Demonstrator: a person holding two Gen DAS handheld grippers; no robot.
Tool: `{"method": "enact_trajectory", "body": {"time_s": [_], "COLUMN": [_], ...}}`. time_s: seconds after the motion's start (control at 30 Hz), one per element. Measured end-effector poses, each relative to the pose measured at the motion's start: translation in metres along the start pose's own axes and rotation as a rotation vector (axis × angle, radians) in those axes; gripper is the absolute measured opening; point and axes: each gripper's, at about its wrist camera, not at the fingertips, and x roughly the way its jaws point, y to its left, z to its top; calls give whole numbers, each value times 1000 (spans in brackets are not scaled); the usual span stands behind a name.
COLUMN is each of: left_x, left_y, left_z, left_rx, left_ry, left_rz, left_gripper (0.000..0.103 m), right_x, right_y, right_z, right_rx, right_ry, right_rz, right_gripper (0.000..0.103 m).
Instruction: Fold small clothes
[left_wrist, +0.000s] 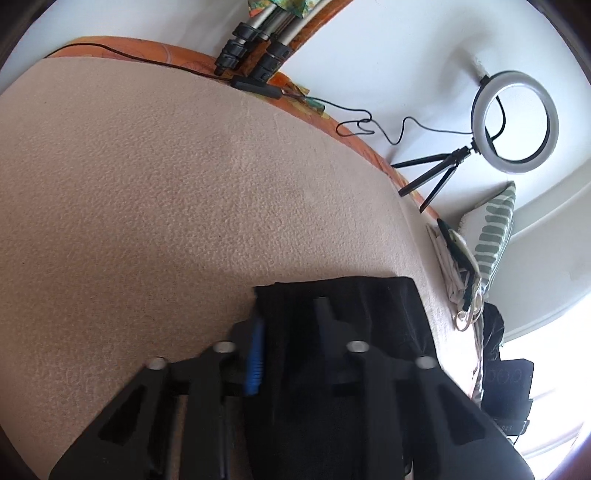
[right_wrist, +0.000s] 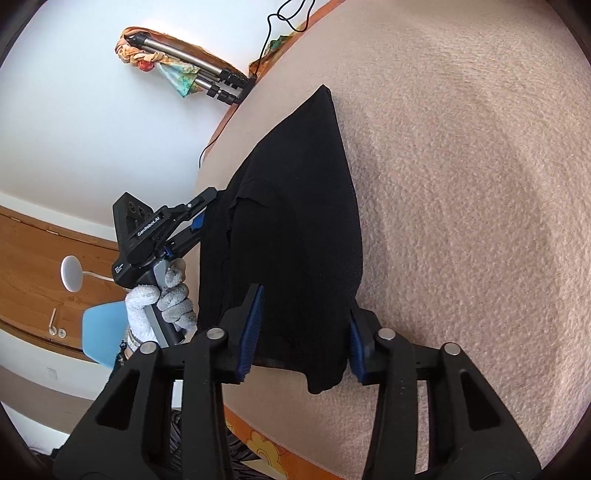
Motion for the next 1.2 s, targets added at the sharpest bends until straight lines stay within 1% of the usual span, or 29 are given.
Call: {"method": "enact_trajectory", "body": {"time_s": [0.03, 0.1, 0.2, 0.27, 0.47, 0.63, 0.73, 0.9, 1.2], "left_x": [1, 0, -11, -18, -36, -42, -45, -45, -29], "left_y": [-1, -6, -18, -25, -53, -79, -96, -132, -202], "left_z": [-2, -4, -4, -3, -4, -6, -5, -1, 10], "left_rx": [9, 44, 111, 138, 228, 273, 299, 354, 432], "left_ry": [-14, -27, -71, -98, -164, -192, -201, -219, -235], "left_rz": [14, 49, 103, 124, 150, 122, 100, 76, 6], "left_gripper": [4, 4, 4, 4, 4, 3, 3, 3, 3], "right_x": [2, 5, 4, 2, -12, -22, -31, -60, -123], "right_y": [1, 1, 9, 17, 43, 57, 59, 61, 48], "right_z": [0, 0, -1, -2, 1, 2, 3, 7, 21], "right_rx": [0, 1, -47, -84, -175, -240, -255, -273, -298], "right_ry": [5, 17, 13, 4, -42, -56, -59, -100, -173], "right_rz": [-14, -32, -85, -112, -150, -200, -221, -236, -311], "right_gripper": [23, 13, 11, 10, 9, 9, 9, 9, 9]}}
